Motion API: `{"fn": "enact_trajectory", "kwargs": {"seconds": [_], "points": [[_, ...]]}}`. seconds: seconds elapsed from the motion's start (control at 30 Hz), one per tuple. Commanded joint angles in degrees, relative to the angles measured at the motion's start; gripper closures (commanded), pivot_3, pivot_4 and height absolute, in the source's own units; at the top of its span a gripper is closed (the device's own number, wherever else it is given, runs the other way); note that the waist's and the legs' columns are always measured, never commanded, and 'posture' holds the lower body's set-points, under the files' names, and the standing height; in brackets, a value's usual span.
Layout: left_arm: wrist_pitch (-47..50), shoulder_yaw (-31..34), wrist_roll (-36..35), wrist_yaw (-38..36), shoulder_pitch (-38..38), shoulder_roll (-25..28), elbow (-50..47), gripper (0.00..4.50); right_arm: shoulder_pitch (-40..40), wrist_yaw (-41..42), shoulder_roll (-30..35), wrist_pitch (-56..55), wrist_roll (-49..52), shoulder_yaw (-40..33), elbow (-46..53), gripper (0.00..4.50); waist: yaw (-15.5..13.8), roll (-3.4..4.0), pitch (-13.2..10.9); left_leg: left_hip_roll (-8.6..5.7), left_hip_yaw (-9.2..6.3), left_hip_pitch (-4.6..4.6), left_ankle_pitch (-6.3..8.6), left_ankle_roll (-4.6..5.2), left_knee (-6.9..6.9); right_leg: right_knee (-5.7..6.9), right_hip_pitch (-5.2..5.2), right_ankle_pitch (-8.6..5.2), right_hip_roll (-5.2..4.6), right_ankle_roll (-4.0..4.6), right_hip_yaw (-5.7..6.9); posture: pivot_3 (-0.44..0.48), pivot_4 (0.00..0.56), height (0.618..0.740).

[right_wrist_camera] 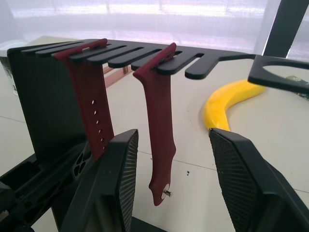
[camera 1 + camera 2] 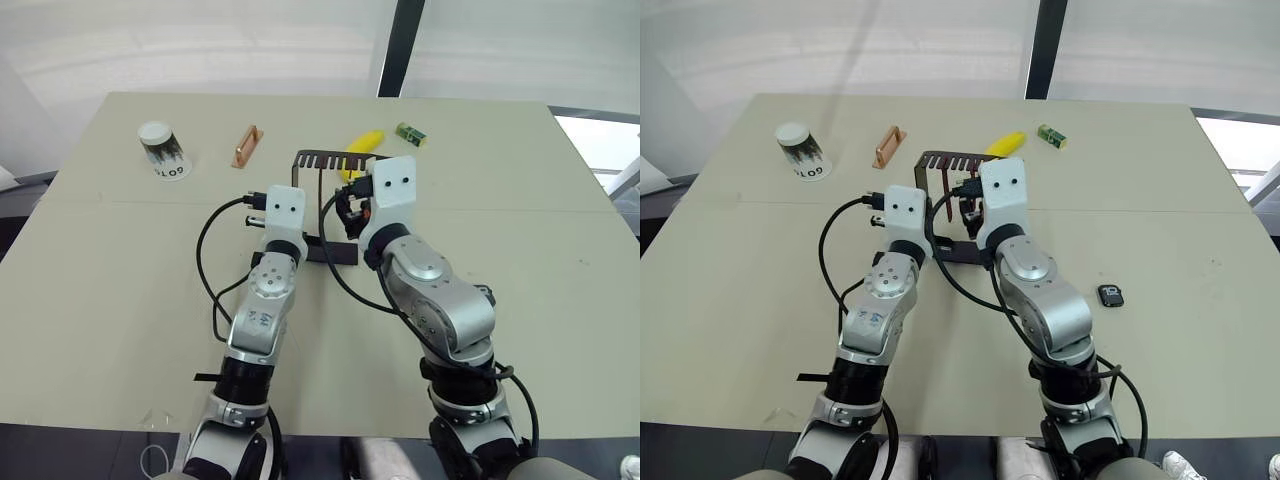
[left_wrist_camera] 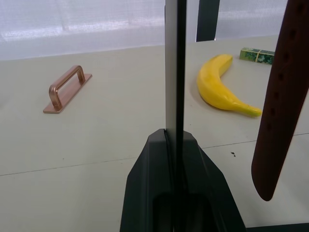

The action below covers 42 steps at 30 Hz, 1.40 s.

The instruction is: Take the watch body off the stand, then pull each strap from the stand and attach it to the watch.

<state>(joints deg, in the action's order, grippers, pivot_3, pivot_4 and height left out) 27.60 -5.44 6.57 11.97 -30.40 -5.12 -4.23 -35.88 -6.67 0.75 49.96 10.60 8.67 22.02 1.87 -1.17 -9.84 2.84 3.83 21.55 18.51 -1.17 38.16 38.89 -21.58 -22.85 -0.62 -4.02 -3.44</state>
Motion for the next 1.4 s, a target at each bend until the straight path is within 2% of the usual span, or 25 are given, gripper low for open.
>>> {"fn": "enact_trajectory", "kwargs": {"seconds": [0.03,0.1,0.17,0.2,0.3,0.9,1.1,1.2,1.4], "points": [[-0.3,-0.7,0.7,0.4,0.8,-1.2,-1.7,4.50,-1.5,1.1,-0.6,-1.9,-1.2,0.1,0.4,2.13,0.0,0.00,0.0,0.00,0.00,0.00,0.00,0.00,0.00,0.00,0.00,0.00,0.00,0.00,0.00,0.000,0.150,0.740],[-0.4,-0.7,0.8,0.3,0.8,-1.2,-1.8,4.50,-1.6,1.4,-0.6,-2.3,-1.5,0.2,0.1,2.13,0.0,0.00,0.0,0.00,0.00,0.00,0.00,0.00,0.00,0.00,0.00,0.00,0.00,0.00,0.00,0.000,0.150,0.740],[-0.4,-0.8,0.9,0.2,0.8,-1.2,-1.8,4.50,-1.6,1.6,-0.7,-2.6,-1.7,0.3,-0.1,2.68,0.0,0.00,0.0,0.00,0.00,0.00,0.00,0.00,0.00,0.00,0.00,0.00,0.00,0.00,0.00,0.000,0.150,0.740],[-0.4,-0.8,0.9,0.2,0.8,-1.3,-1.8,4.50,-1.6,1.7,-0.8,-2.8,-1.8,0.3,-0.1,3.00,0.0,0.00,0.0,0.00,0.00,0.00,0.00,0.00,0.00,0.00,0.00,0.00,0.00,0.00,0.00,0.000,0.150,0.740],[-0.6,-0.7,0.9,0.1,0.7,-1.2,-1.6,4.50,-1.5,2.2,-0.8,-3.1,-2.2,0.7,-0.2,4.47,0.1,0.00,0.0,0.00,0.00,0.00,0.00,0.00,-0.01,0.00,0.00,0.00,0.00,0.00,0.00,0.000,0.150,0.740],[-0.5,-0.9,0.9,-1.0,3.0,-0.8,-3.3,4.50,2.1,8.1,5.7,-1.4,-4.9,5.5,11.3,4.47,0.1,0.00,0.0,0.00,0.00,0.00,0.00,0.00,-0.06,-0.06,0.00,0.00,0.01,0.00,0.00,0.000,0.150,0.740],[-0.5,-1.3,1.1,-1.2,3.6,-1.0,-4.2,4.50,6.2,12.5,8.4,2.6,-1.5,3.5,19.6,4.47,0.0,0.00,0.0,0.00,0.00,0.00,0.00,0.00,-0.08,-0.10,0.01,0.00,0.01,0.00,0.00,0.000,0.150,0.740],[-0.1,-1.7,1.2,-1.7,4.5,-0.6,-5.5,4.50,9.3,16.4,11.4,3.7,2.0,0.0,23.9,4.47,0.0,-0.01,0.0,-0.01,0.00,0.01,0.00,0.00,-0.09,-0.22,0.03,0.00,0.01,0.00,0.00,0.000,0.150,0.740],[1.0,-2.4,1.4,-3.1,6.8,0.2,-8.2,4.50,12.4,21.8,15.6,2.5,6.6,-4.0,25.3,4.47,0.0,-0.01,0.0,-0.02,0.01,0.00,0.00,0.00,-0.10,-0.33,0.04,0.00,0.03,0.00,-0.02,0.000,0.150,0.740]]}}
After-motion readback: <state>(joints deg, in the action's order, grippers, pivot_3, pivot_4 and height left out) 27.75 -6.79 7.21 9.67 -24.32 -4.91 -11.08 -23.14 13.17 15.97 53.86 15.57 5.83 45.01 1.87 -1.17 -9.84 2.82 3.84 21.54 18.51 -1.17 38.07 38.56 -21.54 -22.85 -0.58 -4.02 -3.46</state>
